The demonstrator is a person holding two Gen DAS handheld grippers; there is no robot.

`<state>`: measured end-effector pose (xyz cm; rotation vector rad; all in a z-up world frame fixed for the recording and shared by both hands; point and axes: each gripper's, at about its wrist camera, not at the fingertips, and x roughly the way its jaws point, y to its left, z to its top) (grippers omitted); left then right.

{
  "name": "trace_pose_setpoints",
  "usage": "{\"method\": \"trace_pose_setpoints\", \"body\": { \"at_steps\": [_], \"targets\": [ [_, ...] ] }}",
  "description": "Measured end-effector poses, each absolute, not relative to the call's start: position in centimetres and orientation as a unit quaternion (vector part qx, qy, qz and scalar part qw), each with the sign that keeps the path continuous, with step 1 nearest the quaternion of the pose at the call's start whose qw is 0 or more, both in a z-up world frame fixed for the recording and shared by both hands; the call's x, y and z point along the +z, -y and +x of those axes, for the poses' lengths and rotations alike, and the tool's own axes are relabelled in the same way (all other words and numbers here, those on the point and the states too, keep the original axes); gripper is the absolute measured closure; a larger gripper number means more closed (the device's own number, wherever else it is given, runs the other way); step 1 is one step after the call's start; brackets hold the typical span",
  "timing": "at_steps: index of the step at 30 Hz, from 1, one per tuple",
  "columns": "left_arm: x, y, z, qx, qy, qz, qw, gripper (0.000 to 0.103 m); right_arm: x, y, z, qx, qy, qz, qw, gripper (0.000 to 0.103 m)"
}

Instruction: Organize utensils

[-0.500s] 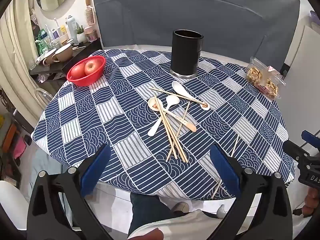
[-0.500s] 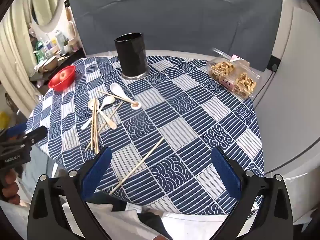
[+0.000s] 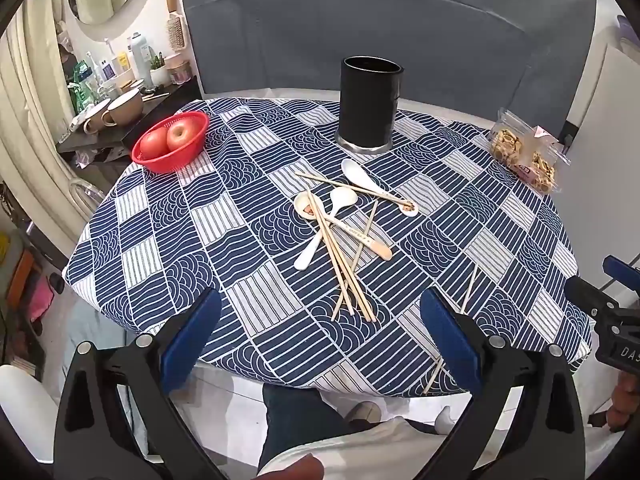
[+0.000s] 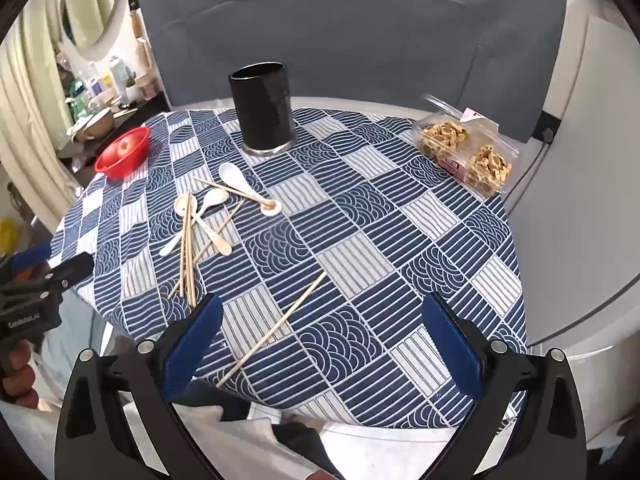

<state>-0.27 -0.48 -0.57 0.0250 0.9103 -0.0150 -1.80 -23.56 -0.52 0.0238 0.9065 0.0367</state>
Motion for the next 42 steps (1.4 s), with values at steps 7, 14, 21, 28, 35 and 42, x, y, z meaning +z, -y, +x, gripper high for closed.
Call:
{"method": "trace_pose_setpoints", "body": {
  "at_steps": [7, 14, 21, 28, 35, 42],
  "targets": [
    [-0.1, 0.5, -0.2, -0.008, -0.440, 0.021, 0.898, 0.006, -0.4, 24.0, -1.2, 0.018, -0.442, 0.010, 0.897, 0.008],
    [-0.1, 0.6, -0.3, -0.011, -0.440, 0.025, 0.898, 0.006, -0.4, 24.0, -1.4, 0.018, -0.439, 0.009, 0.898, 0.008],
    [-0.2, 0.5, -0.5, -0.010, -0.442, 0.024, 0.897, 0.006, -0.3, 23.8, -1.6, 0.020, -0.440, 0.004, 0.898, 0.008],
    [-0.4, 0.5, -1.0, -0.011, -0.444, 0.020, 0.896, 0.006, -0.5, 24.0, -1.9, 0.015, -0.443, 0.006, 0.896, 0.008],
    [-0.6, 0.3, -1.1, -0.006, -0.447, 0.017, 0.894, 0.006, -0.4, 23.8, -2.2, 0.023, -0.439, 0.007, 0.898, 0.008],
    [-0.7, 0.4, -1.2, -0.011, -0.449, 0.022, 0.893, 0.006, -0.6, 23.7, -2.4, 0.026, -0.441, 0.006, 0.897, 0.008]
  ]
}}
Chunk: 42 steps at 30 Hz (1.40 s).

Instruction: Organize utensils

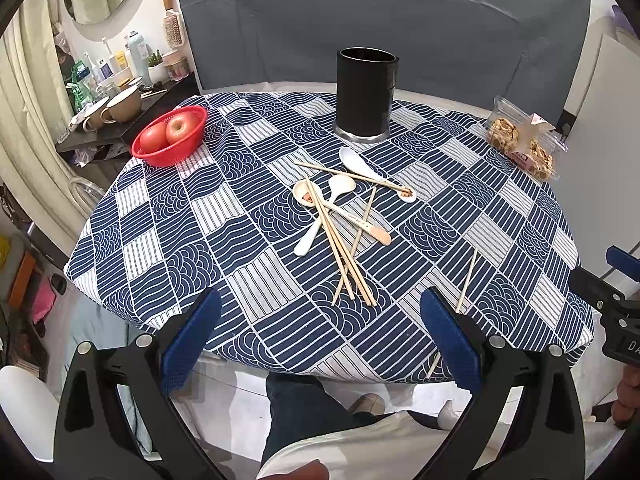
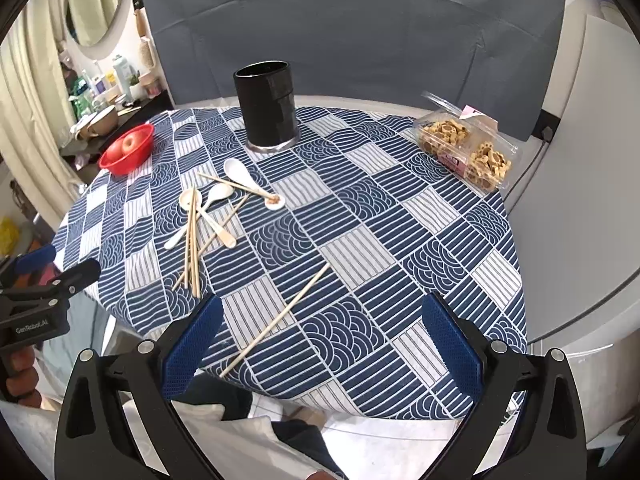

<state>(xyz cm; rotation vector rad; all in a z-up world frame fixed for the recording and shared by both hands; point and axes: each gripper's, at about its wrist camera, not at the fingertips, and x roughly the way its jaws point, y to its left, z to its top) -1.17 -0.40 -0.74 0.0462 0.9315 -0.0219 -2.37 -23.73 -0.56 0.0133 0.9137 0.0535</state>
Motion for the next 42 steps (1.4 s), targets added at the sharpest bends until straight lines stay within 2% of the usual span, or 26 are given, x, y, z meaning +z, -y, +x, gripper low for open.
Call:
{"method": "trace_pose_setpoints", "body": {
  "at_steps": [29, 42],
  "targets": [
    [-1.9, -0.4, 0.0, -0.040, -0.485, 0.007, 0.874, 0.006, -2.0, 24.7, -1.5, 0.024, -0.471, 0.036, 0.881, 0.008],
    [-3.6, 0.3, 2.7, -0.083, -0.520, 0.043, 0.849, 0.006, -3.7, 24.2, 0.7, 0.012, -0.514, 0.029, 0.857, 0.008]
  ]
}}
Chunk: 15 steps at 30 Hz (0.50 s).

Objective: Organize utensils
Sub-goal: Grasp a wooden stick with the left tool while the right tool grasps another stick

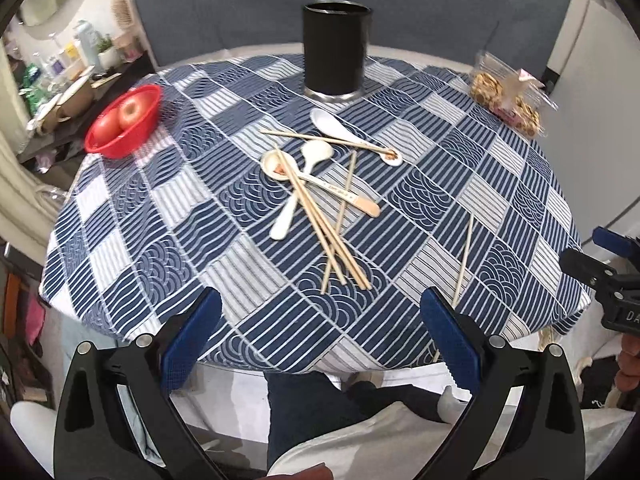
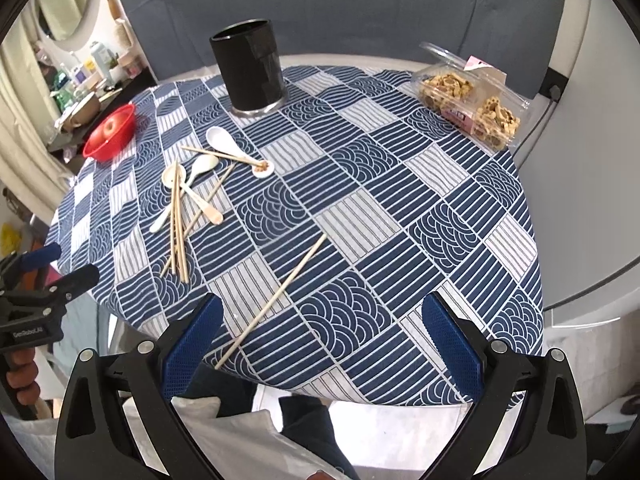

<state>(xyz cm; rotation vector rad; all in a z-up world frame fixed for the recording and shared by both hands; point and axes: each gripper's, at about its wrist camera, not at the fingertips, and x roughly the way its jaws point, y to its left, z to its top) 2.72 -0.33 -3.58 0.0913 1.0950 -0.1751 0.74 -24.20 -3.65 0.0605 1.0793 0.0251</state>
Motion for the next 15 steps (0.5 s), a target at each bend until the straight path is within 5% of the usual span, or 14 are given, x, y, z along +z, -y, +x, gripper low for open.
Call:
{"method": "trace_pose_setpoints", "body": {
  "at_steps": [15],
  "targets": [
    [-7.6, 1.2, 8.7, -0.149, -0.577, 0.065, 0.801, 0.006, -7.8, 24.1, 4.8, -0.039, -0.569, 0.035, 0.821, 0.008]
  ]
}}
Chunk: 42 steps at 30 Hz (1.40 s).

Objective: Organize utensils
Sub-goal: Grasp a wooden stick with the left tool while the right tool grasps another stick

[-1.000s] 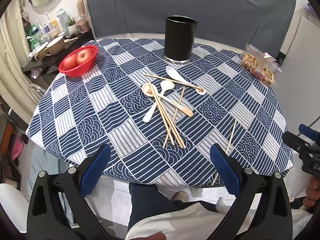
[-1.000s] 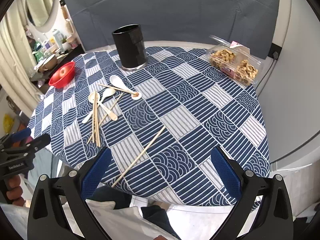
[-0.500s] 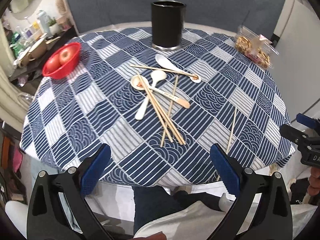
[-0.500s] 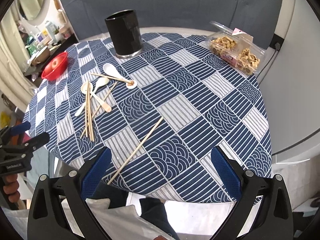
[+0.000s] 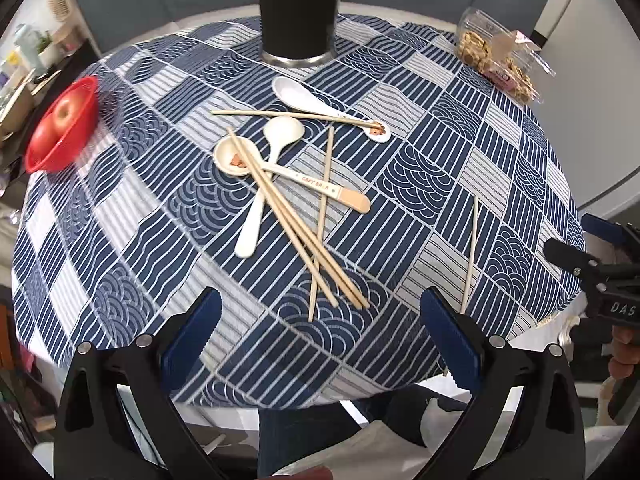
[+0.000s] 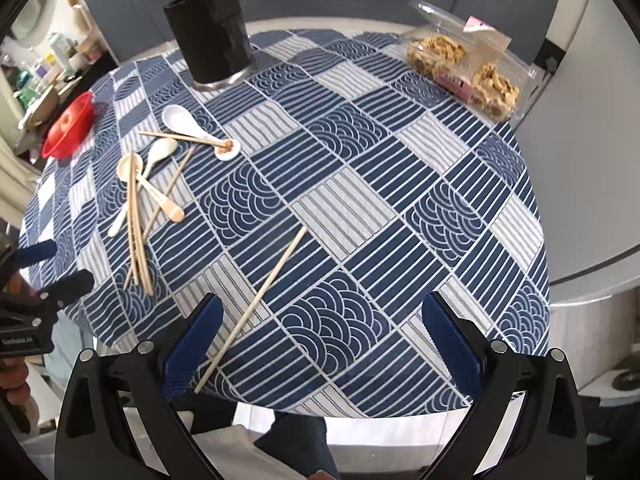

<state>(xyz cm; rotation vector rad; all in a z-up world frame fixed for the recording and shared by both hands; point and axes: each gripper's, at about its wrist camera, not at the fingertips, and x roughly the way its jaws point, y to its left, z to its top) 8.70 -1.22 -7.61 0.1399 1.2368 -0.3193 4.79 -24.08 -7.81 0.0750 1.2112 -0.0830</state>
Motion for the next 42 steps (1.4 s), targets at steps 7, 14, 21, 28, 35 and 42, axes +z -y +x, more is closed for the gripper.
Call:
{"method": "trace_pose_setpoints", "body": {
  "at_steps": [7, 14, 21, 28, 35, 42],
  "targets": [
    [-9.0, 2.4, 11.9, -0.197, -0.599, 0.070, 0.773, 0.006, -11.1, 24.0, 5.6, -0.066, -0.596, 0.040, 0.799, 0.008],
    [-10.9, 3.2, 15.0, -0.225, -0.621, 0.086, 0.746, 0.006, -14.1, 24.0, 5.9, -0.092, -0.621, 0.068, 0.776, 0.008],
    [-13.1, 4.3, 17.2, -0.245, -0.642, 0.101, 0.719, 0.006, -15.4, 23.4, 6.3, -0.119, -0.624, 0.088, 0.767, 0.008],
    [-15.1, 4.9, 18.2, -0.250, -0.661, 0.116, 0.698, 0.006, -16.7, 22.4, 7.0, -0.120, -0.624, 0.099, 0.766, 0.008],
    [-16.3, 6.3, 18.3, -0.226, -0.654, 0.137, 0.708, 0.006, -17.7, 22.4, 7.6, -0.113, -0.615, 0.097, 0.774, 0.006],
    [-17.2, 8.7, 16.7, -0.200, -0.635, 0.186, 0.722, 0.004, -17.7, 22.1, 6.7, -0.120, -0.609, 0.097, 0.778, 0.006]
  ]
}}
